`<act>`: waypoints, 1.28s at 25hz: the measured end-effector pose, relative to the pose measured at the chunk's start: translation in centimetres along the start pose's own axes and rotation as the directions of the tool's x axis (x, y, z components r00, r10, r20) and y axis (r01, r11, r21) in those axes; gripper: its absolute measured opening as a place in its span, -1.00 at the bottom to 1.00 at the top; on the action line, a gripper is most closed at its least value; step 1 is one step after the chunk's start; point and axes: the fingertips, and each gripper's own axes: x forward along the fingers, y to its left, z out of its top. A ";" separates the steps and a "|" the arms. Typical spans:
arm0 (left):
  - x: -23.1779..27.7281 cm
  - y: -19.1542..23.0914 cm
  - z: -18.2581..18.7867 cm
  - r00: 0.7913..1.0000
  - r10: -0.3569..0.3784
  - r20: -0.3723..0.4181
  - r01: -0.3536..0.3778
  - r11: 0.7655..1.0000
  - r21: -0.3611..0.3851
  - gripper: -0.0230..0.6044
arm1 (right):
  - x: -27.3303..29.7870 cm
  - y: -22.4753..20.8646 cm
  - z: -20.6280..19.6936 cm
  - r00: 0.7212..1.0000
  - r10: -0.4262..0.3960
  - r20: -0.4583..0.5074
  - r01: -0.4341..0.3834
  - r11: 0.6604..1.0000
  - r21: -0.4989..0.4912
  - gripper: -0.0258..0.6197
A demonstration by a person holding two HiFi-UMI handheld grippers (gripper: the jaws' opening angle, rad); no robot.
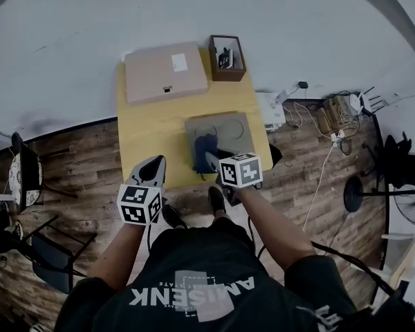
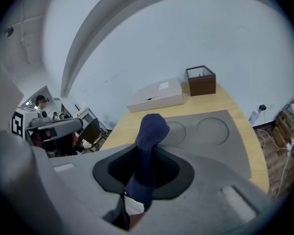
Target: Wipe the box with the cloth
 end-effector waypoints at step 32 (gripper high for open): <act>-3.4 -6.5 -2.2 0.978 0.208 -0.013 -0.208 0.978 0.012 -0.92 | 1.0 -7.5 -5.2 0.986 0.021 -0.163 -0.024 0.999 -0.022 -0.66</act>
